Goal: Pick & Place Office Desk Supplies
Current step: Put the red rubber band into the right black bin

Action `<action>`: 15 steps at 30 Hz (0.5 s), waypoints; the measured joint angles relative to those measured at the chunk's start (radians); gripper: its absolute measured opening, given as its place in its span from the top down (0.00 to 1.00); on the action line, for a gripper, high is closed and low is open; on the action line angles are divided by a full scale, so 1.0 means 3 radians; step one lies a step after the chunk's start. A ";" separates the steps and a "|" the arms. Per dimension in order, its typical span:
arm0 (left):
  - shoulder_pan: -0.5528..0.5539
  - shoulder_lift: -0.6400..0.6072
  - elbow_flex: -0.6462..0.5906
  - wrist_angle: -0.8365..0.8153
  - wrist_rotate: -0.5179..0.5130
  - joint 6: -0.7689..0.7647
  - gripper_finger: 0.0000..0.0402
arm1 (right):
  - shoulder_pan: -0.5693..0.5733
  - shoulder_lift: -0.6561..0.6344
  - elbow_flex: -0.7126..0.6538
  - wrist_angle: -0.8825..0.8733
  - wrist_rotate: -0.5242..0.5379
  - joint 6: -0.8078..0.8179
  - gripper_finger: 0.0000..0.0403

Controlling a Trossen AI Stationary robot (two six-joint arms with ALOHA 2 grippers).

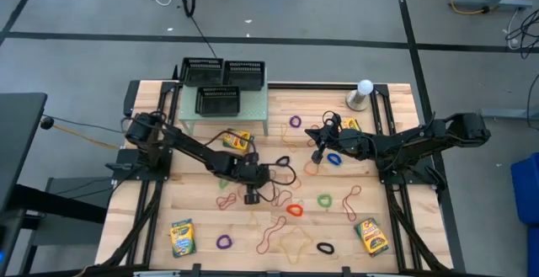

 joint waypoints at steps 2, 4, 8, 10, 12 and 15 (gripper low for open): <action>-0.0034 -0.0061 0.0001 -0.0094 -0.0030 0.0000 0.98 | 0.0000 0.0000 0.0000 -0.0001 0.0000 -0.0001 0.96; -0.0074 -0.0143 0.0001 -0.0211 -0.0049 0.0017 0.98 | 0.0000 0.0000 0.0000 0.0001 0.0000 -0.0001 0.96; -0.0158 -0.0405 0.0003 -0.0306 -0.0115 0.0080 0.98 | 0.0000 0.0000 0.0000 0.0000 0.0000 -0.0001 0.96; -0.0195 -0.0569 0.0003 -0.0390 -0.0198 0.0082 0.98 | 0.0000 0.0000 0.0000 -0.0008 0.0000 -0.0001 0.96; -0.0233 -0.0759 0.0003 -0.0432 -0.0281 0.0083 0.98 | 0.0000 0.0000 0.0000 0.0000 0.0000 -0.0001 0.96; -0.0292 -0.1067 0.0004 -0.0488 -0.0487 0.0076 0.98 | 0.0000 0.0000 0.0000 0.0001 0.0000 -0.0001 0.96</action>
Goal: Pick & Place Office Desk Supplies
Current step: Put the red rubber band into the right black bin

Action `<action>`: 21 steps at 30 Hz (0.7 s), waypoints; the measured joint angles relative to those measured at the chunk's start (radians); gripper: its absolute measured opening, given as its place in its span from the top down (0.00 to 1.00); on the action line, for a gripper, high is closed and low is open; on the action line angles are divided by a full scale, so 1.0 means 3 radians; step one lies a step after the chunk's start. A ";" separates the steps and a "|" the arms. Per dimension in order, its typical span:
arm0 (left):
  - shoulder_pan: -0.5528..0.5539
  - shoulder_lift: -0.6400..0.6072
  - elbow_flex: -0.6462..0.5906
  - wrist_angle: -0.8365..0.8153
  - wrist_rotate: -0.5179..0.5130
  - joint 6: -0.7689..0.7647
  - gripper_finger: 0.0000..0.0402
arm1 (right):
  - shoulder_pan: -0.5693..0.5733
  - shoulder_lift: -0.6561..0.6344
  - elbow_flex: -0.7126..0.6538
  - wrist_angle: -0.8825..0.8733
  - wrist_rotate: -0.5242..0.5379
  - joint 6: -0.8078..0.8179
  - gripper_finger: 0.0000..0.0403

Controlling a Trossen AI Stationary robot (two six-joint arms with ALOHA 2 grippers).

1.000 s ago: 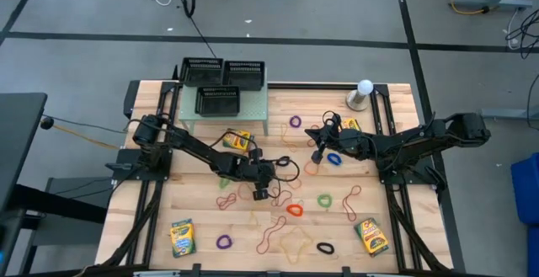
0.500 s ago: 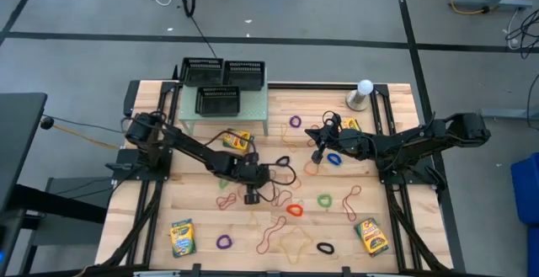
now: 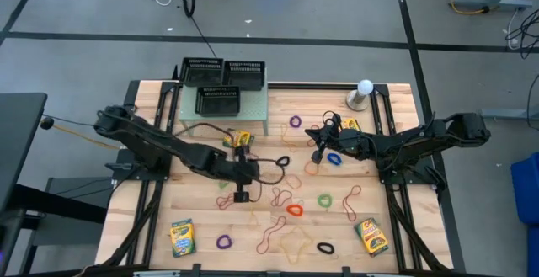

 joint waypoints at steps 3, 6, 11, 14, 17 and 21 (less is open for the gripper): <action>-0.0060 -0.0294 0.0000 -0.0021 -0.0239 0.0002 0.98 | 0.0000 0.0000 0.0000 -0.0010 0.0000 0.0000 0.96; -0.0080 -0.0562 0.0001 -0.0013 -0.0466 -0.0001 0.98 | 0.0000 0.0000 0.0000 -0.0013 0.0000 0.0000 0.96; -0.0077 -0.0889 0.0004 0.0016 -0.0991 -0.0006 0.98 | 0.0000 0.0000 0.0000 -0.0020 0.0000 0.0000 0.96; -0.0050 -0.1023 0.0004 0.0030 -0.1308 0.0000 0.98 | 0.0000 0.0000 0.0000 -0.0022 0.0000 0.0000 0.96; 0.0014 -0.1144 0.0004 0.0035 -0.1574 0.0002 0.98 | 0.0000 0.0000 0.0000 -0.0022 0.0000 0.0000 0.96; 0.0177 -0.1280 0.0006 0.0055 -0.1796 0.0031 0.98 | 0.0000 0.0000 0.0000 -0.0022 0.0000 0.0000 0.96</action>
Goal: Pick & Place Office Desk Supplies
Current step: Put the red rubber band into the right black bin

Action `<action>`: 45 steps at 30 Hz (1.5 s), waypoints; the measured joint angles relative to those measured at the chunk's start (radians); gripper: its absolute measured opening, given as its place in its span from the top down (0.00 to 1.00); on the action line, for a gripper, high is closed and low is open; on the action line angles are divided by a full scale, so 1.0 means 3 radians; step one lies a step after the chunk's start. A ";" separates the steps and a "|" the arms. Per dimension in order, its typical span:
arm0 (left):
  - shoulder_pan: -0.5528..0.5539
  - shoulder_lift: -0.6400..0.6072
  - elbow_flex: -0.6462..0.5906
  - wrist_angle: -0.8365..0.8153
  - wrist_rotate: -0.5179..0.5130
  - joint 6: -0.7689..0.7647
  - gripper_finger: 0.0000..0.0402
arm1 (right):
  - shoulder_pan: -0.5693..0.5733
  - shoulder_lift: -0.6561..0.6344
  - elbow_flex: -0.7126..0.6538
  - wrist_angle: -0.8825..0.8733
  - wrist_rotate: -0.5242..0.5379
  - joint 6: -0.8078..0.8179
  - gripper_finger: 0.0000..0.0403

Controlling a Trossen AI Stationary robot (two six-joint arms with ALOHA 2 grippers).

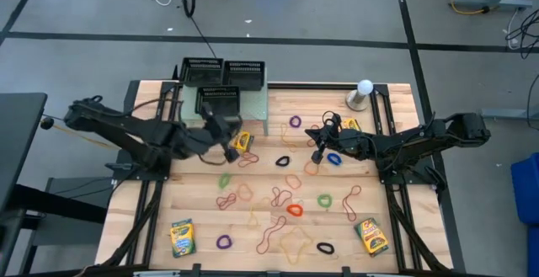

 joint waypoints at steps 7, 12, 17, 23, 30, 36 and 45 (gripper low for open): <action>0.0361 -0.0122 0.0003 0.0041 -0.0057 0.0058 0.98 | 0.0000 0.0000 0.0000 0.0000 0.0000 0.0000 0.96; 0.0608 -0.0130 0.0004 0.0037 -0.0057 0.0076 0.98 | 0.0000 0.0000 0.0000 0.0000 0.0000 0.0000 0.96; 0.0788 -0.0130 0.0004 0.0037 -0.0057 0.0209 0.98 | 0.0000 0.0000 0.0000 0.0000 0.0000 0.0000 0.96; 0.0935 -0.0130 0.0004 0.0020 -0.0055 0.0206 0.98 | 0.0000 0.0000 0.0000 0.0000 0.0000 0.0000 0.96; 0.1124 -0.0130 0.0003 -0.0127 -0.0083 0.0196 0.98 | 0.0000 0.0000 0.0000 0.0000 0.0000 0.0000 0.96; 0.1310 -0.0130 0.0004 -0.0146 -0.0073 0.0143 0.98 | 0.0000 0.0000 0.0000 0.0000 0.0000 0.0000 0.96; 0.1494 -0.0123 0.0003 -0.0662 0.0048 -0.0141 0.98 | 0.0000 0.0000 0.0000 0.0000 0.0000 0.0000 0.96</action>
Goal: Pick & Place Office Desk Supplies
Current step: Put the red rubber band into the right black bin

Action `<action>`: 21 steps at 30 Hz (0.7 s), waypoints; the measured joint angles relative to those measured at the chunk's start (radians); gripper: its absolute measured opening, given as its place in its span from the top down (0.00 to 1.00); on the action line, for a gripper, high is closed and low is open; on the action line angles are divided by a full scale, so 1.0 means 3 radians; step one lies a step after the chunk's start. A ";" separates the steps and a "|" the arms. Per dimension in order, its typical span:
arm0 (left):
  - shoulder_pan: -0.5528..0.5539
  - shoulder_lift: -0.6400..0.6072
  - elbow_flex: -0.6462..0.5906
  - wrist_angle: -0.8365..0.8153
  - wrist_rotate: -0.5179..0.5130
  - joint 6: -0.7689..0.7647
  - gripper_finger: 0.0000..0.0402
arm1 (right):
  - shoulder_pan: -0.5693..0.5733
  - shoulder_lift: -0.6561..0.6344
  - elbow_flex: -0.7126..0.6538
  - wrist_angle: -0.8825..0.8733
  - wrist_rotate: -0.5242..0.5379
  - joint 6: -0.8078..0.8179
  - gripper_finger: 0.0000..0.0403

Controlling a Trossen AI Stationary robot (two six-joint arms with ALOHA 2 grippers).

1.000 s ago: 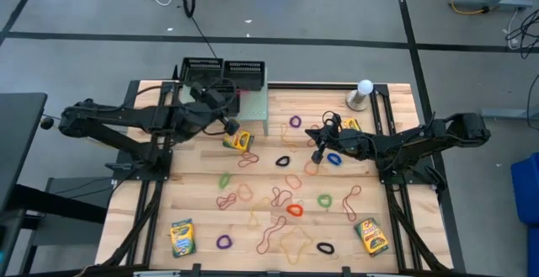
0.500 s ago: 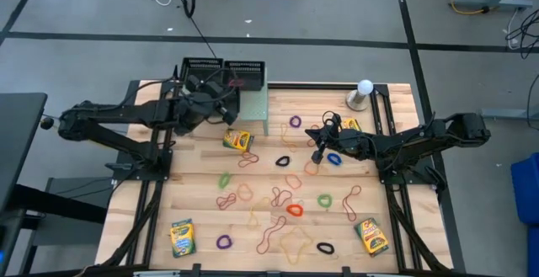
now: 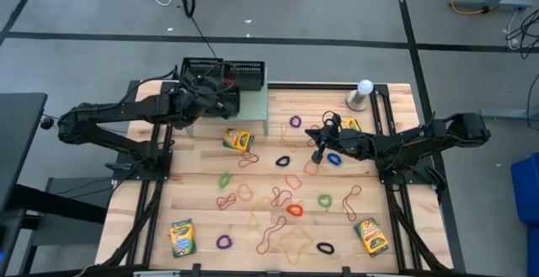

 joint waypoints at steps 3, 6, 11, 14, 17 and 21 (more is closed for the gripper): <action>0.0074 0.0000 0.0000 -0.0154 -0.0002 -0.0113 0.98 | 0.0000 0.0000 0.0000 0.0000 0.0000 0.0000 0.96; 0.0115 0.0000 0.0000 -0.0155 -0.0001 -0.0100 0.98 | 0.0000 0.0000 0.0000 0.0000 0.0000 0.0000 0.96; 0.0268 0.0001 0.0000 -0.0051 0.0103 -0.0086 0.98 | 0.0000 0.0000 0.0000 -0.0001 0.0000 0.0000 0.96; 0.0375 0.0001 -0.0001 0.0109 0.0238 -0.0078 0.98 | 0.0000 0.0000 0.0000 0.0000 0.0000 0.0000 0.96; 0.0460 0.0001 -0.0001 0.0347 0.0415 -0.0036 0.98 | 0.0000 0.0000 0.0000 0.0000 0.0000 0.0000 0.96; 0.0571 0.0001 -0.0001 0.0651 0.0627 0.0024 0.98 | 0.0000 0.0000 0.0000 0.0000 0.0000 0.0000 0.96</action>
